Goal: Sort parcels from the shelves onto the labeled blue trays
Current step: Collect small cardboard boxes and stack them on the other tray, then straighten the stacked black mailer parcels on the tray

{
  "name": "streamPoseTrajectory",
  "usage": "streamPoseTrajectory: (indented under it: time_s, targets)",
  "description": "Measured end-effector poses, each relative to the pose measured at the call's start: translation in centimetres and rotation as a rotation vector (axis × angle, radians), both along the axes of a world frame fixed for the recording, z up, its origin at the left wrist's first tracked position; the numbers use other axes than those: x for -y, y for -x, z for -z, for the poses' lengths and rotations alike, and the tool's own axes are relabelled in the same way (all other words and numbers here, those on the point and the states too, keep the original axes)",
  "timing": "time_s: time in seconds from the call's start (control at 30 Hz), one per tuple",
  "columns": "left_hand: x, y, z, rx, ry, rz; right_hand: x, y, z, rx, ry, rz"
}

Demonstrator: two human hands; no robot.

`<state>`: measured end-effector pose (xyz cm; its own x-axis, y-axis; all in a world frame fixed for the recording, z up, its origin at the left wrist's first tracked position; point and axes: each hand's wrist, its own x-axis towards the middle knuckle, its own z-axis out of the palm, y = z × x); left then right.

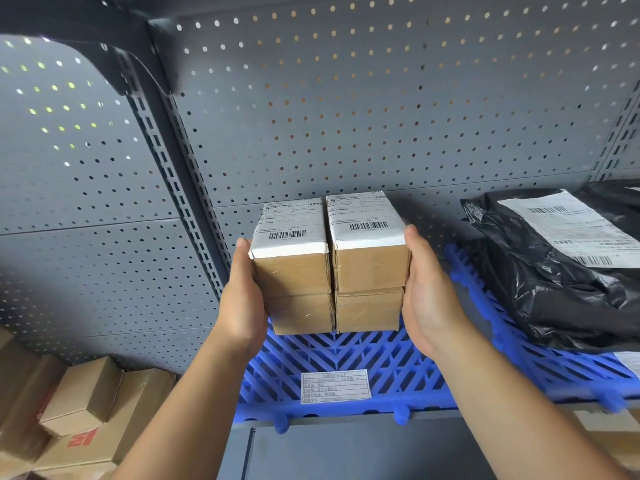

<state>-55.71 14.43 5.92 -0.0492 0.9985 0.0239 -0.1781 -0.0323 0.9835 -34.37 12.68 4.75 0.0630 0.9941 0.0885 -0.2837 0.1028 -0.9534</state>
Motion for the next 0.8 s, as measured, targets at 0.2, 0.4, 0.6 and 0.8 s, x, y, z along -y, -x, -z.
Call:
streamPoseTrajectory:
  time_s: [0.2, 0.4, 0.6, 0.8]
  targets:
    - [1.2, 0.0, 0.0, -0.086, -0.107, -0.128, 1.6, -1.2, -1.0, 0.022, -0.064, 0.092]
    - [4.4, -1.0, -0.1, -0.139, -0.173, -0.318, 3.2, -2.4, -1.9, 0.136, -0.117, 0.11]
    - [7.9, -1.0, 0.6, -0.336, -0.222, -0.363, 4.8, -2.7, -2.0, 0.295, -0.176, 0.129]
    - [10.9, -1.3, 0.3, -0.535, -0.282, -0.437, 6.7, -2.2, -2.1, 0.373, -0.196, 0.134]
